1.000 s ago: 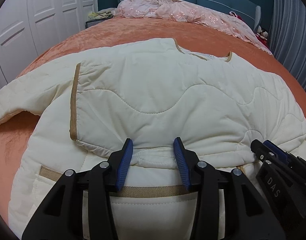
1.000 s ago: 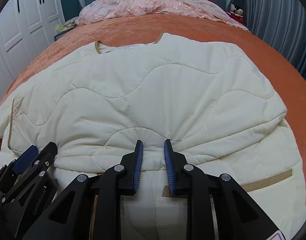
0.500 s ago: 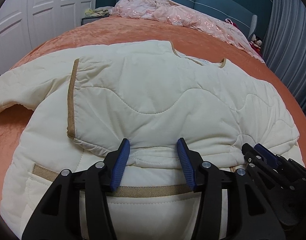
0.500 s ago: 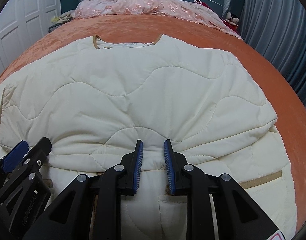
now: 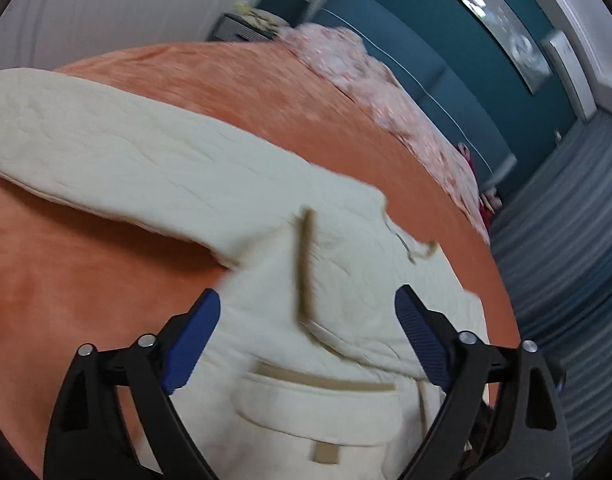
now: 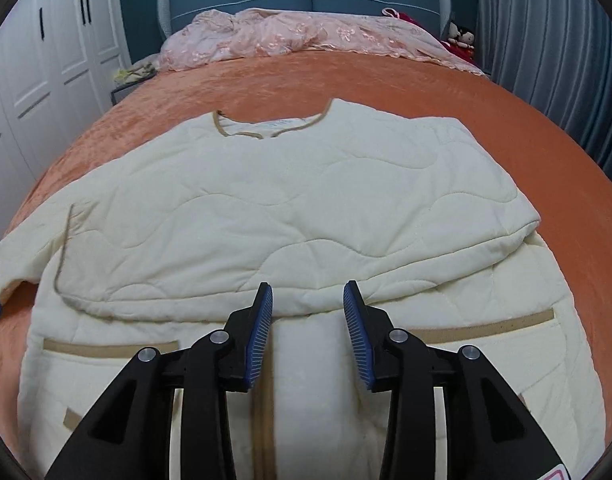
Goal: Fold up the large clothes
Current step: 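Grasp the other sleeve with the left tool and lift it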
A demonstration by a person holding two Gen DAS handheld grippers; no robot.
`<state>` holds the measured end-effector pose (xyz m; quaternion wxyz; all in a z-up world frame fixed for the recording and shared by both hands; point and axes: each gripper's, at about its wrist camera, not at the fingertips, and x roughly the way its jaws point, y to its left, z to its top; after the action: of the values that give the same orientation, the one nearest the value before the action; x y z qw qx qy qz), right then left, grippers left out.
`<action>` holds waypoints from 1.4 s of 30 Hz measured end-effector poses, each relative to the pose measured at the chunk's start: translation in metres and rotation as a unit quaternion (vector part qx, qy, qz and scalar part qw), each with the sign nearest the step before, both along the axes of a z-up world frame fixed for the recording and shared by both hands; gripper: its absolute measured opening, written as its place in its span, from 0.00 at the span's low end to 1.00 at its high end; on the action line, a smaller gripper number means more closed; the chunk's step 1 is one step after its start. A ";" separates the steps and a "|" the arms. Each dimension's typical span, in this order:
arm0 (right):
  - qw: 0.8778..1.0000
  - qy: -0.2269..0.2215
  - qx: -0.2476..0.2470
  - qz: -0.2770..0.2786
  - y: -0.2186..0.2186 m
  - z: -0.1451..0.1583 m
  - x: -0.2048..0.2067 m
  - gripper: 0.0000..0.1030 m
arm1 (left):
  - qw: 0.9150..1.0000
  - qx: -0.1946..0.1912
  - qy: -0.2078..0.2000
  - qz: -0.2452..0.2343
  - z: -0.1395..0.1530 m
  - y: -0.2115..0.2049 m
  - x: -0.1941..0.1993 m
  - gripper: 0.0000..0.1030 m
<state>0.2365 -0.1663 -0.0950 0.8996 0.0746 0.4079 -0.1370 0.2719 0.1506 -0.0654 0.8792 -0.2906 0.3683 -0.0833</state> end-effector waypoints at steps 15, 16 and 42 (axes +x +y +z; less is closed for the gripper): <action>0.994 0.015 0.004 0.104 0.070 -0.028 -0.030 0.54 | 0.951 -0.047 0.083 0.293 -0.054 0.271 0.040 0.71; 0.995 0.015 0.006 0.101 0.069 -0.028 -0.030 0.56 | 0.953 -0.042 0.087 0.287 -0.053 0.269 0.046 0.60; 0.994 -0.055 0.089 0.008 -0.100 0.036 -0.105 0.70 | 0.984 -0.058 0.024 -0.164 0.063 -0.199 0.027 0.77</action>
<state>0.1318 -0.2658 -0.0594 0.9117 0.1584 0.3685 -0.0886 0.2994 -0.0488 -0.0023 0.8261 -0.2788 0.4266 -0.2405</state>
